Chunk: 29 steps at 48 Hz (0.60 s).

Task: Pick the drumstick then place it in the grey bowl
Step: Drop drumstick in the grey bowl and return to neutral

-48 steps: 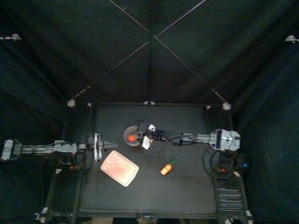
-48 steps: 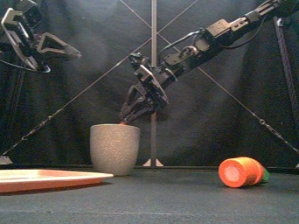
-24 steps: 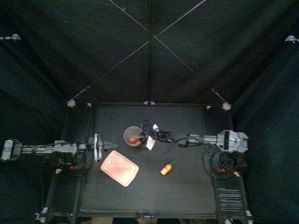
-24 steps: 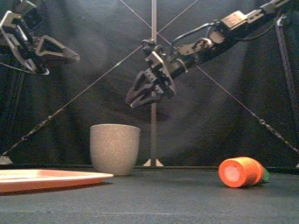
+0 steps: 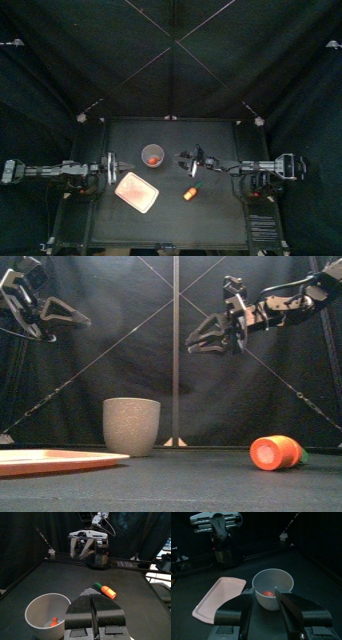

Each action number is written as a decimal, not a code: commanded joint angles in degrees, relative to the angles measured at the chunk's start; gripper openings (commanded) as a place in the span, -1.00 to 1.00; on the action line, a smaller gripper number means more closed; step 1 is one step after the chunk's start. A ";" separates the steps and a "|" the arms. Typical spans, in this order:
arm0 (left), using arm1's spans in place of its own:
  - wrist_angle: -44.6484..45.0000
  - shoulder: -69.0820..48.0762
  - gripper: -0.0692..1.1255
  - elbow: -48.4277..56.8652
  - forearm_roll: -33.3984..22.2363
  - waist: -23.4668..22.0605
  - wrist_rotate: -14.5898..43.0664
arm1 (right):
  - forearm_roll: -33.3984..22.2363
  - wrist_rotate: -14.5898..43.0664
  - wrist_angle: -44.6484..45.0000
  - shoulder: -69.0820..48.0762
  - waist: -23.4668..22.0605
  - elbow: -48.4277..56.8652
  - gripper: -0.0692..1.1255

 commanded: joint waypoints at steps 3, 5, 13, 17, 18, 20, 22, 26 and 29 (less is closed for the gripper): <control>-0.53 0.26 -0.86 -0.09 0.09 0.97 0.09 | -1.14 0.62 -0.88 -4.22 0.18 2.46 0.41; -0.70 0.26 -0.86 0.00 0.09 1.49 0.09 | -1.05 0.62 -0.88 -5.10 0.18 3.16 0.41; -2.02 0.35 -0.86 0.44 0.00 3.16 0.00 | -0.97 0.62 -0.88 -8.09 0.26 6.06 0.41; -2.46 0.26 -0.86 0.70 0.00 3.52 0.00 | -0.97 0.62 -0.88 -9.05 0.26 7.12 0.41; -2.46 0.26 -0.86 0.70 0.00 3.60 0.00 | -1.05 0.62 -0.88 -9.40 0.26 7.38 0.41; -2.46 0.26 -0.86 0.88 0.00 3.69 0.00 | -0.97 0.62 -0.88 -9.84 0.26 7.91 0.41; -2.55 0.26 -0.86 0.97 0.00 3.69 0.00 | -0.97 0.62 -0.88 -10.28 0.26 8.26 0.41; -2.55 0.26 -0.86 1.23 -0.18 3.69 -0.09 | -0.97 0.62 -0.88 -10.81 0.26 8.53 0.41; -2.55 0.26 -0.86 1.23 -0.53 3.69 -0.18 | -1.14 0.62 -0.88 -10.90 0.26 8.53 0.41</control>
